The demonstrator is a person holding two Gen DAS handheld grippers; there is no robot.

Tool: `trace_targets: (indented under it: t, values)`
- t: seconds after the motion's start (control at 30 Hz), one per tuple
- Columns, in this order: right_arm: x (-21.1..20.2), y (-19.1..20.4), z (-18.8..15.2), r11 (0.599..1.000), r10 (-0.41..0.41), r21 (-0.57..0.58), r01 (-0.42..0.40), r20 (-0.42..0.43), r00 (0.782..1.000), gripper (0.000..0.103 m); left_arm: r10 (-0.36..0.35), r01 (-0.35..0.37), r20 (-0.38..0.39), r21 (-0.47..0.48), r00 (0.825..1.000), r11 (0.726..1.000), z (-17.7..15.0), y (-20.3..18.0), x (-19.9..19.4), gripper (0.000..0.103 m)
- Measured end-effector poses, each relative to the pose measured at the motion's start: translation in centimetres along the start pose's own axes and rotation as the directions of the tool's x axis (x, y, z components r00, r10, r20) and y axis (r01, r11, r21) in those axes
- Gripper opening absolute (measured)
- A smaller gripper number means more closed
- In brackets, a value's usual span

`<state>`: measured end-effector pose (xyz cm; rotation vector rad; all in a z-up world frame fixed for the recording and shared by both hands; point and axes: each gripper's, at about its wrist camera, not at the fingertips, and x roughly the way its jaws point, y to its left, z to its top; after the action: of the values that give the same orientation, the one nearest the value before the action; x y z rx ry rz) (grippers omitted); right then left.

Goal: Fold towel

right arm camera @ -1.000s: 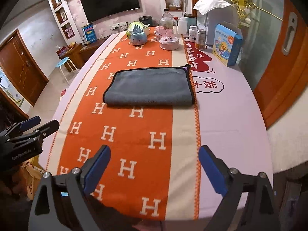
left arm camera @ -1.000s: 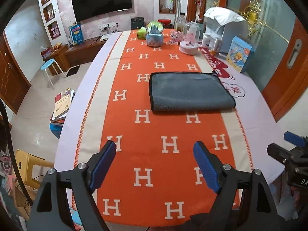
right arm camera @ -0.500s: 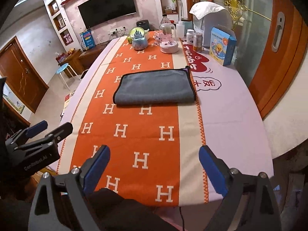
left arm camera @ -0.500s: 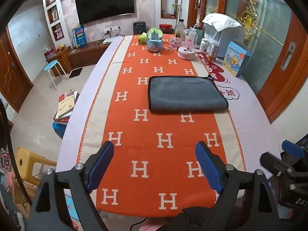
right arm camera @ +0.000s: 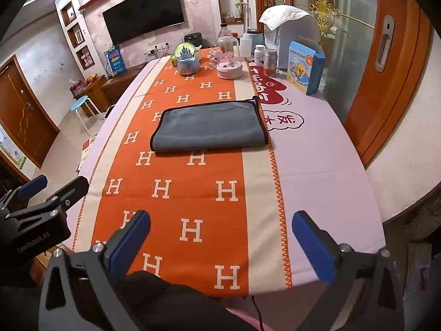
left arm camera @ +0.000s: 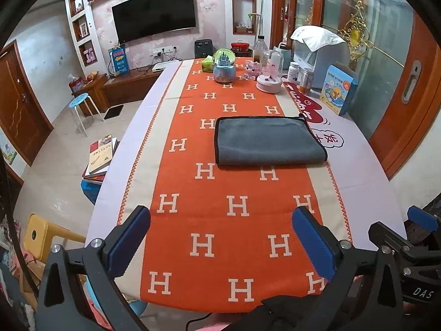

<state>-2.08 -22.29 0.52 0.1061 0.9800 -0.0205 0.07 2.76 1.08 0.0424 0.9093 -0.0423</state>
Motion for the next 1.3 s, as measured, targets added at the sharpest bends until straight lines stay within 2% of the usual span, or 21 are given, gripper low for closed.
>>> trace_targets:
  t: [0.63,1.3]
  values:
    - [0.3,-0.3,-0.2,1.0,-0.001,0.001,0.001,-0.009,1.0,0.103,0.021,-0.021,-0.012,0.011,1.0,1.0,-0.1,-0.2,-0.2,0.102]
    - [0.5,0.0,-1.0,1.0,-0.005,-0.004,0.005,-0.015,1.0,0.103,0.012,-0.012,-0.035,-0.01,0.999,1.0,-1.2,0.1,0.0,0.102]
